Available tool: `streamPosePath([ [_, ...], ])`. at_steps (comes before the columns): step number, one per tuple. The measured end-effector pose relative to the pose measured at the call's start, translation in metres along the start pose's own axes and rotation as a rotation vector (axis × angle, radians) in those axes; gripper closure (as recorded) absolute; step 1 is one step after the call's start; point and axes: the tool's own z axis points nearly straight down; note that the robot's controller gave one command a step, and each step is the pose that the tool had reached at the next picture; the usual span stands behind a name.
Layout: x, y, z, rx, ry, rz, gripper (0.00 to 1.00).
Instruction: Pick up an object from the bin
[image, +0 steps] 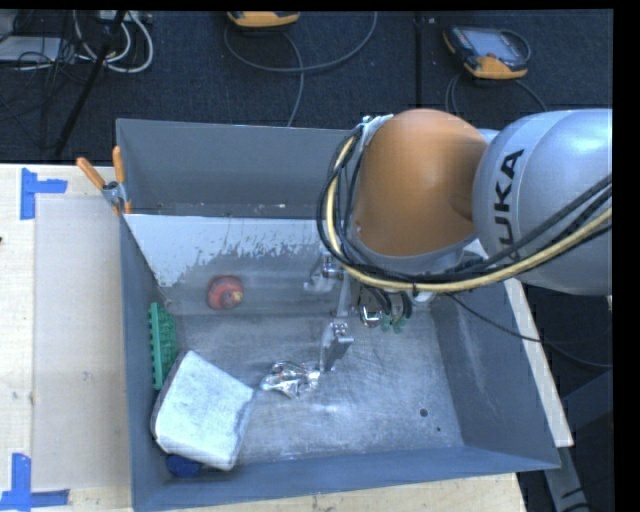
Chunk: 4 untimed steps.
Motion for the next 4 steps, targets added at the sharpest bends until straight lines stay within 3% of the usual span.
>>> streamPosePath([
  [1, 0.039, -0.020, 0.155, 0.001, 0.002, -0.026, 0.00],
  [2, 0.036, -0.020, 0.150, -0.001, -0.006, -0.022, 1.00],
  [3, 0.032, -0.011, 0.024, -0.002, -0.018, -0.029, 1.00],
  [4, 0.024, -0.072, -0.002, 0.002, -0.013, -0.108, 1.00],
])
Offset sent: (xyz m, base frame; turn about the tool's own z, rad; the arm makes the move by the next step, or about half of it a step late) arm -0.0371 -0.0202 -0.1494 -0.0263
